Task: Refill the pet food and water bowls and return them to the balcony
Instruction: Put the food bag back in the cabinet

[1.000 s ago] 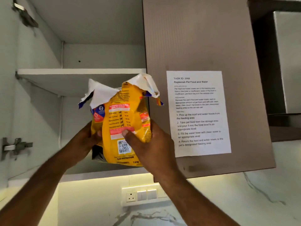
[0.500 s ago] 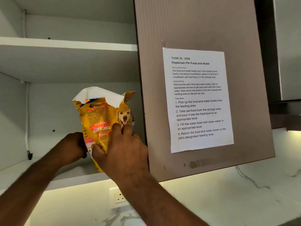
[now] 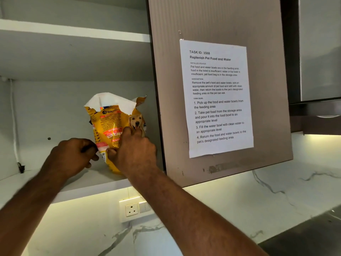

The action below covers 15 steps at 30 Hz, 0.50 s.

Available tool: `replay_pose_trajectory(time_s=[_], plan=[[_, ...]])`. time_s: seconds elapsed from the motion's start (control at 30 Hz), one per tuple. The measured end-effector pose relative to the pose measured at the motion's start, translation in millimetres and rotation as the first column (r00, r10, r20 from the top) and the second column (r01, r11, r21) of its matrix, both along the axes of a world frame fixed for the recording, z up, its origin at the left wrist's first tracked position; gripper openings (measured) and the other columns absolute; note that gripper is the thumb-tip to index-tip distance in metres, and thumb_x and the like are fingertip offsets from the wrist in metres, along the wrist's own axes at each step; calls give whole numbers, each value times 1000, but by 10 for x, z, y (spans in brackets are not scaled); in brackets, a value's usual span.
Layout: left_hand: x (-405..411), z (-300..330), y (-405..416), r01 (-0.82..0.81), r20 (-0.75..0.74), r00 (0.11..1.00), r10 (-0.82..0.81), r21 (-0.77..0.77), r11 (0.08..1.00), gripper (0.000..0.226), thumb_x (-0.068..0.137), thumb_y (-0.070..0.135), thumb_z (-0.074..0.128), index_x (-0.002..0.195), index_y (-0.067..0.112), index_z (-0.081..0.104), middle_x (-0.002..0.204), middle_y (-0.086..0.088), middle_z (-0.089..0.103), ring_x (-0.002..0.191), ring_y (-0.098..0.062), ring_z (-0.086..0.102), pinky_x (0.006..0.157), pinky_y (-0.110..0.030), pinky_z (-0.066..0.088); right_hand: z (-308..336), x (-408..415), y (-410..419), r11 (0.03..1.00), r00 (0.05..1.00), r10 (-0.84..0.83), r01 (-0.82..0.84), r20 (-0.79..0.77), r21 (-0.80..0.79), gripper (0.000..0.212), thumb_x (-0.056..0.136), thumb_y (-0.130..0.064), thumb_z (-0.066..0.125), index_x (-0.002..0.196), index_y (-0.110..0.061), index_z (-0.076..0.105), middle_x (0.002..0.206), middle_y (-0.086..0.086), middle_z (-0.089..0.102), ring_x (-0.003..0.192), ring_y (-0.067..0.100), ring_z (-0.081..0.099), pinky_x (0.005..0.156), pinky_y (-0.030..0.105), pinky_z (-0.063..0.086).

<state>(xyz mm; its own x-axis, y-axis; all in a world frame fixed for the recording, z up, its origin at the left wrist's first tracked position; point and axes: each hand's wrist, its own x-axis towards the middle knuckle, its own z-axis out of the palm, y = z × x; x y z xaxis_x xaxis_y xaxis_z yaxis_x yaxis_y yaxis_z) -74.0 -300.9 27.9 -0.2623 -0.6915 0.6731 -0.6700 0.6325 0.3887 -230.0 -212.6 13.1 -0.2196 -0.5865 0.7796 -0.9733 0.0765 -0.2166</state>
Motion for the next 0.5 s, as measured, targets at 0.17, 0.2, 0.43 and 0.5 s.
replay_pose_trajectory(time_s=[0.17,0.2,0.43,0.5], plan=[[-5,-24,7,7,-26,1000,-6,40,999,22,98,32,61,82,26,75,73,10,77,59,-12,73,68,-30,48,-21,2,37,1000,1000,-9,9,4,1,73,93,-63,58,144,-14,38,131,17,57,108,39,65,83,45,54],[7,-29,30,-5,-27,1000,6,32,999,23,98,36,61,82,26,76,73,9,77,62,-15,74,71,-32,51,-22,5,69,1000,1000,-10,10,2,-3,73,93,-63,59,143,-14,40,129,17,59,107,38,65,82,44,54],[152,-155,495,-208,-201,968,148,-323,923,39,91,60,61,88,24,76,82,-3,78,79,-40,70,70,-40,53,-4,98,492,991,1000,5,-8,-28,-132,71,88,-68,61,136,-16,48,118,13,68,99,34,70,74,35,50],[201,-184,713,-238,-255,955,149,-367,899,44,88,66,56,89,26,75,80,0,78,78,-38,72,69,-40,54,15,184,659,980,999,31,-38,-41,-194,70,88,-66,61,134,-15,49,119,14,67,101,35,69,76,38,53]])
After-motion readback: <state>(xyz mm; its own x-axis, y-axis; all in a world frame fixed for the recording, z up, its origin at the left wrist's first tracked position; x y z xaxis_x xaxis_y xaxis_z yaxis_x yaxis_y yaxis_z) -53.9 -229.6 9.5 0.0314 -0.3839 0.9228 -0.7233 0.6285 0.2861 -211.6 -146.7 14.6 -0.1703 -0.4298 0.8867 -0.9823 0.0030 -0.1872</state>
